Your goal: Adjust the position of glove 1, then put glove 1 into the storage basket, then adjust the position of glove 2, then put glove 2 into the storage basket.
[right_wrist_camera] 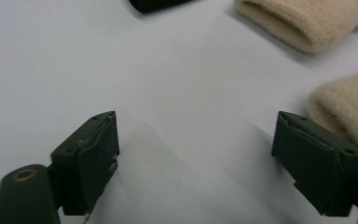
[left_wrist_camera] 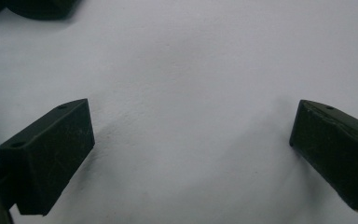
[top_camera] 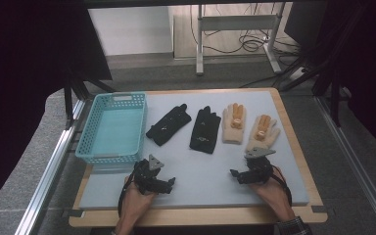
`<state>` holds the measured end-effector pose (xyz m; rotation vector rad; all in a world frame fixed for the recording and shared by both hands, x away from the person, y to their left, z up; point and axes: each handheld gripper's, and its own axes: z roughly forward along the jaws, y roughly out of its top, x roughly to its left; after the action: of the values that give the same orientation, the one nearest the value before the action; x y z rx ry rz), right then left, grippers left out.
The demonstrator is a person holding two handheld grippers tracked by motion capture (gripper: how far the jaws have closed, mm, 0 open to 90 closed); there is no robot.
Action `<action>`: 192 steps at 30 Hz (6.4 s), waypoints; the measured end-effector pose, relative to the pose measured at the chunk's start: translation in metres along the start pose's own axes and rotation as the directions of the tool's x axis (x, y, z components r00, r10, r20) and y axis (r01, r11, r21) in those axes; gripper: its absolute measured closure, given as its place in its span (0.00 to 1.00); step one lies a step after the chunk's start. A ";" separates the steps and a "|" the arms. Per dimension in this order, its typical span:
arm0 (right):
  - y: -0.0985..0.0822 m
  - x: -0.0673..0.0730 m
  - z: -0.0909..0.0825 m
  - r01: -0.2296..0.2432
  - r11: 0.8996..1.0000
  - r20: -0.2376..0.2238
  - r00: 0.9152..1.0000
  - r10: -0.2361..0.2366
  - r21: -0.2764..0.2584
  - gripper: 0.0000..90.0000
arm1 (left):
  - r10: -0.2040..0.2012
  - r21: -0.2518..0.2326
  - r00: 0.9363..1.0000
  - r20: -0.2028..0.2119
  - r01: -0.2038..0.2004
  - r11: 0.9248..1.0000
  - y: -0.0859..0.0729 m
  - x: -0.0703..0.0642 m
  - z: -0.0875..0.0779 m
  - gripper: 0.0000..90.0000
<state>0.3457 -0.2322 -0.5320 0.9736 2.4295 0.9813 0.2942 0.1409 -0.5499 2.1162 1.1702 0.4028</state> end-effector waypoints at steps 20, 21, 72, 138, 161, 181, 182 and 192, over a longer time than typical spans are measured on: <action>0.000 0.000 0.000 -0.013 1.000 0.000 1.000 0.013 0.000 0.13 | -0.001 -0.006 1.000 -0.002 0.001 1.000 -0.001 0.000 0.000 0.00; 0.000 0.000 0.000 -0.013 1.000 0.000 1.000 0.013 0.000 0.13 | -0.001 -0.006 1.000 -0.002 0.001 1.000 -0.001 0.000 0.000 0.00; 0.114 0.046 0.083 -0.026 0.996 -0.261 0.965 0.005 -0.080 0.63 | 0.000 -0.007 1.000 -0.003 0.000 1.000 -0.001 0.000 0.000 0.00; 0.194 0.048 0.188 0.014 0.999 -0.057 0.998 -0.011 0.048 0.83 | 0.004 -0.004 1.000 0.002 -0.004 1.000 -0.001 0.001 0.000 0.00; 0.182 0.057 0.076 0.028 0.994 -0.170 0.984 -0.045 -0.101 0.88 | 0.006 -0.003 1.000 0.002 -0.006 1.000 -0.001 0.001 0.000 0.00; 0.064 0.087 -0.010 -0.005 0.996 -0.201 0.980 -0.012 -0.086 0.87 | -0.004 -0.010 1.000 0.001 0.004 1.000 -0.001 0.000 0.000 0.00; 0.060 0.088 -0.009 -0.009 0.997 -0.199 0.980 -0.008 -0.083 0.87 | -0.002 -0.008 1.000 0.001 0.002 1.000 -0.001 0.000 0.000 0.00; 0.040 0.090 0.004 -0.013 1.000 -0.228 0.974 0.008 -0.019 0.59 | -0.002 -0.009 1.000 0.001 0.002 1.000 -0.001 0.000 0.000 0.00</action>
<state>0.3034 -0.1457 -0.5114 0.9115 2.5951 1.1779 0.2937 0.1413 -0.5507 2.1069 1.1684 0.4052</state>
